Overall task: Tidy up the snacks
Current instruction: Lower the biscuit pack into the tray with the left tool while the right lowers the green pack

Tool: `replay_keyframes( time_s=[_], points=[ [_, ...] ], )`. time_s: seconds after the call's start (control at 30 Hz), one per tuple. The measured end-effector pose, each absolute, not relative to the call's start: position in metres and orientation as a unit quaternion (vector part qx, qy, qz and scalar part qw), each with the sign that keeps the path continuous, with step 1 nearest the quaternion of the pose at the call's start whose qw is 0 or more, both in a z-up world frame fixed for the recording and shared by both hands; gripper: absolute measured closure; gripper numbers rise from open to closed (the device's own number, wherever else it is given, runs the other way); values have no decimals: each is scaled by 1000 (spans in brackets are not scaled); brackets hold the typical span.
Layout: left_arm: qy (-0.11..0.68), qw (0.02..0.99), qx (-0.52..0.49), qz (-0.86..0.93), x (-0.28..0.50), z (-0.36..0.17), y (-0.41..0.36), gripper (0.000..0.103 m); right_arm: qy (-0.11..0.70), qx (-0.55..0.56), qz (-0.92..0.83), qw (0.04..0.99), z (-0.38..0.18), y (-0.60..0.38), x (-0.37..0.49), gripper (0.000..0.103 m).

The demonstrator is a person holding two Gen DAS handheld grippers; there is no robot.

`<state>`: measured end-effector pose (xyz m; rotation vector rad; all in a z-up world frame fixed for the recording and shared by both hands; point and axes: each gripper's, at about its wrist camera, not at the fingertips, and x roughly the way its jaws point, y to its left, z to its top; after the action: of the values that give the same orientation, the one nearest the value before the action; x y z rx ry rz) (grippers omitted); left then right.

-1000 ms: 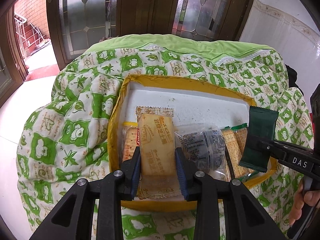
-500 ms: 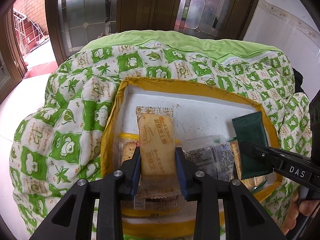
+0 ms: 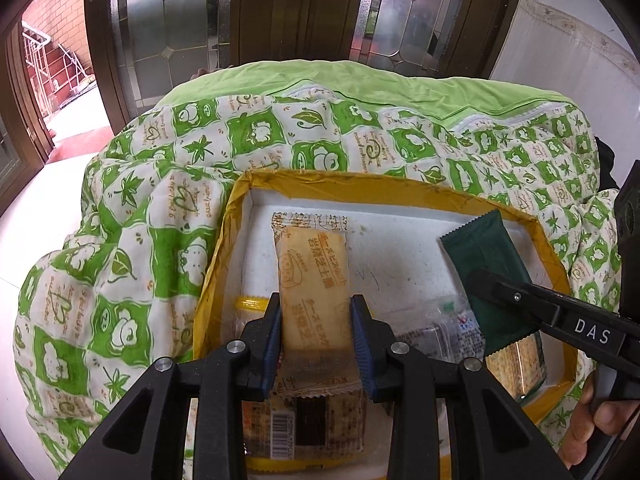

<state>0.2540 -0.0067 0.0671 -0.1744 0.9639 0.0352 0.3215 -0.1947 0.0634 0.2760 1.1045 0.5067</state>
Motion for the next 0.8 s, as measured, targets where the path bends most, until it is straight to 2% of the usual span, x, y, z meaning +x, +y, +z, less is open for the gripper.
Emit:
replay_keyframes(
  time_s=[0.43, 0.73, 0.77, 0.8],
  points=[
    [462, 882, -95, 23, 263, 59, -1, 69, 508, 173, 257, 804, 49, -186, 331, 94],
    [457, 884, -93, 35, 261, 59, 1, 68, 496, 137, 249, 820, 51, -178, 328, 93],
    [457, 884, -90, 36, 259, 59, 1, 68, 495, 129, 249, 822, 52, -176, 328, 92],
    [458, 884, -88, 37, 259, 60, 1, 67, 494, 123, 246, 825, 53, -175, 327, 86]
  ],
)
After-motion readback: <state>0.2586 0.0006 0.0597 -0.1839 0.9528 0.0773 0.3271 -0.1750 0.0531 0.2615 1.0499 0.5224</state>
